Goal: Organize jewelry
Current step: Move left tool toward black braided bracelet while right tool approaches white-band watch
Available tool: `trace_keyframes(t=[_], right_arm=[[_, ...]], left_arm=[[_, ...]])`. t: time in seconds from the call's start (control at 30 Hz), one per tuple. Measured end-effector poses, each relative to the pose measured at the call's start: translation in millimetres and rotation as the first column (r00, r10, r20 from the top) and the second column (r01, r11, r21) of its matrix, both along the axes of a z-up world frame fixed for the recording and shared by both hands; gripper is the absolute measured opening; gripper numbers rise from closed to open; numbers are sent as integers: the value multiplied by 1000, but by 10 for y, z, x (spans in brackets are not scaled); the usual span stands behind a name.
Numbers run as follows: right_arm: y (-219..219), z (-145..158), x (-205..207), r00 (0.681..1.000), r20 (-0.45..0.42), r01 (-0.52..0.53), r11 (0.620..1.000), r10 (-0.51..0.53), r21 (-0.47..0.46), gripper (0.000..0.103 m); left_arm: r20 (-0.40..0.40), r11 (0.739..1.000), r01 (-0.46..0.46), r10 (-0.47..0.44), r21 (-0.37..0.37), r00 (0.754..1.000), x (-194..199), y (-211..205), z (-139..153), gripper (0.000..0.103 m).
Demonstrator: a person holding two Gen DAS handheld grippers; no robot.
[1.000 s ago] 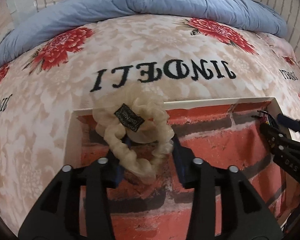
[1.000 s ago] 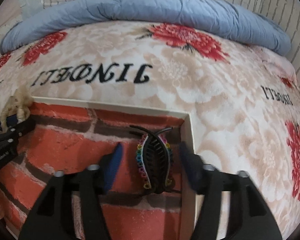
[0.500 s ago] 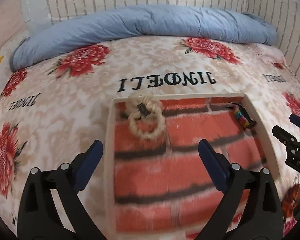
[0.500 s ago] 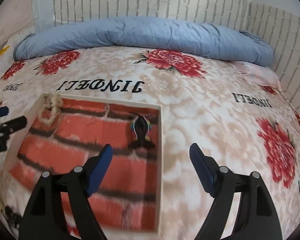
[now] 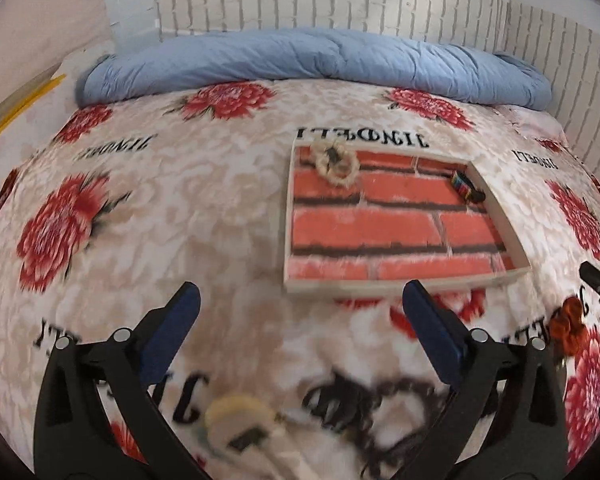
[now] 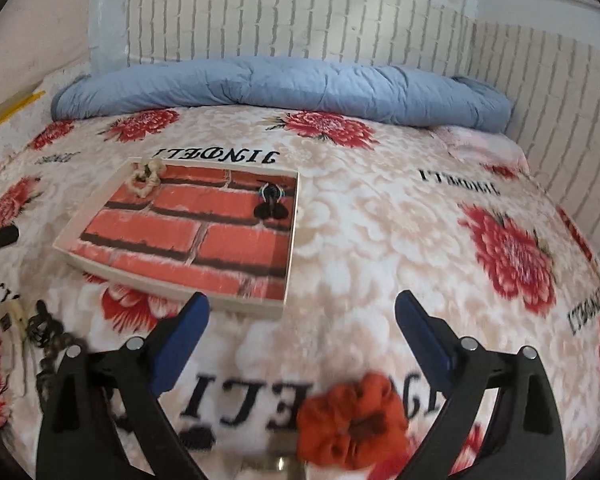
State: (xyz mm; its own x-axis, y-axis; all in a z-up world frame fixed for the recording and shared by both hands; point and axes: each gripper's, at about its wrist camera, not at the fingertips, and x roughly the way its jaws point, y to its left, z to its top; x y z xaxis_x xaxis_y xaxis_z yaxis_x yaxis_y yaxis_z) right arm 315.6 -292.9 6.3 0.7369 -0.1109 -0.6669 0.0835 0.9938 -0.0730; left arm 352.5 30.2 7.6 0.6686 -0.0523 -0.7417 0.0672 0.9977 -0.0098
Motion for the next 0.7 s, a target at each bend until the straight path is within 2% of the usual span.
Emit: trace_keyframes(t=[0.2,0.47,0.7], right_arm=[[-29,-165,-391,999,-1,32,998,-32,59,92],[36,-438,-881,997,29,66,997,-67,47,92],[-6,-585,-1155,993,67,101,995,-100,-10,92]], left_arm=[[1,999,-29,29,-46,1000,-394,175,-80,98],[62,998,-48,46,32,997,-876,173,-301,98],[65,998,-35,38,-44,997,-1099,186,-495,98]])
